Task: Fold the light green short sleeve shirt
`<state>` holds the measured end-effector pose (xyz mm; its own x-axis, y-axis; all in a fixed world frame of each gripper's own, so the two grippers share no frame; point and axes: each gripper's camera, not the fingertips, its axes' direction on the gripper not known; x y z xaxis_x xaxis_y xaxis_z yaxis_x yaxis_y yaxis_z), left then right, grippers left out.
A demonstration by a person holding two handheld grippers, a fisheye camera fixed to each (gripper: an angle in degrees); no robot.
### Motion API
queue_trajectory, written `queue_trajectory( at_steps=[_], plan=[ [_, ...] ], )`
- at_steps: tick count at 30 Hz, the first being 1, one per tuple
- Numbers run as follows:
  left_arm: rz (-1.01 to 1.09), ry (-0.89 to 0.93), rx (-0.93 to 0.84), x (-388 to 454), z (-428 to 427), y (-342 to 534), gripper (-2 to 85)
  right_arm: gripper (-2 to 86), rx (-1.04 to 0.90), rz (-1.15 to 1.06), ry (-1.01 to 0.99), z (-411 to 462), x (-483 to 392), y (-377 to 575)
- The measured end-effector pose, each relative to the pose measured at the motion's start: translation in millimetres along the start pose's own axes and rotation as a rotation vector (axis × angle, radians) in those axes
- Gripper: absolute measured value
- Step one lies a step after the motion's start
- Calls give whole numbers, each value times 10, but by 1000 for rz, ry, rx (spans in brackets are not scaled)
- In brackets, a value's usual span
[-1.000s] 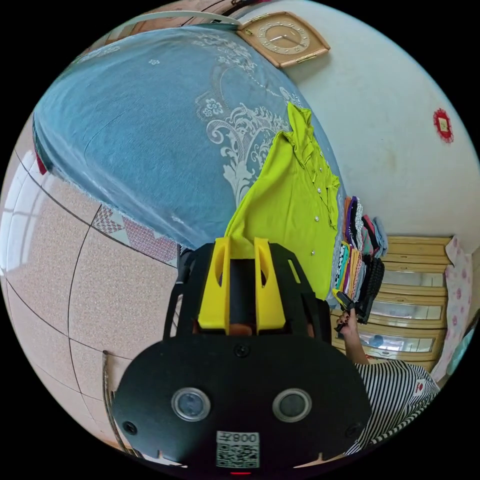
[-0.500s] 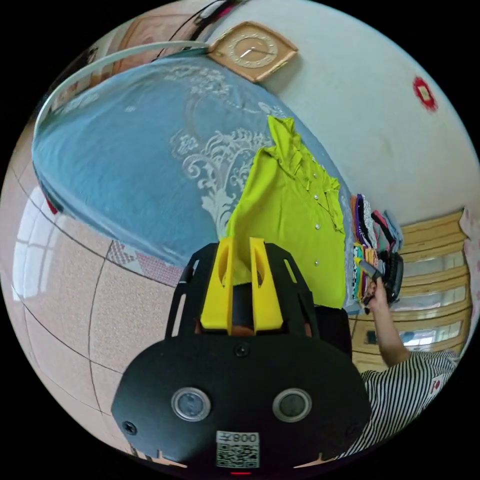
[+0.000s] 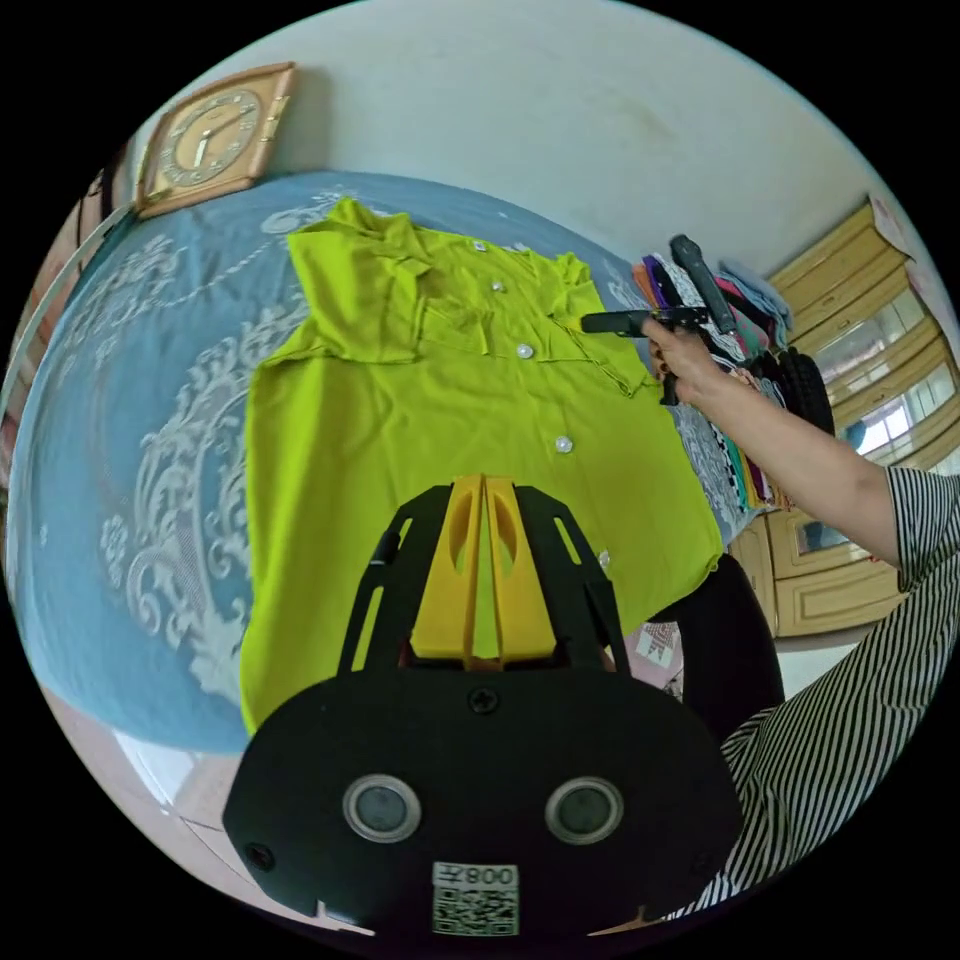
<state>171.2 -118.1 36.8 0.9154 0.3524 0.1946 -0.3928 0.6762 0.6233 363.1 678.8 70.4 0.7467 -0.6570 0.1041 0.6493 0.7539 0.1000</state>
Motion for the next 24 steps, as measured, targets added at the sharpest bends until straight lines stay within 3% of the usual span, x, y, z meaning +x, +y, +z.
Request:
queue_trajectory(
  at_steps=[14,24],
  plan=[
    [231,227,47,956,1092,-1023,3,-4,86,-41,-140,-140,-15,-447],
    [221,172,-93,1201,1804,-1531,3,-4,43,-51,-78,217,12,-592]
  ],
)
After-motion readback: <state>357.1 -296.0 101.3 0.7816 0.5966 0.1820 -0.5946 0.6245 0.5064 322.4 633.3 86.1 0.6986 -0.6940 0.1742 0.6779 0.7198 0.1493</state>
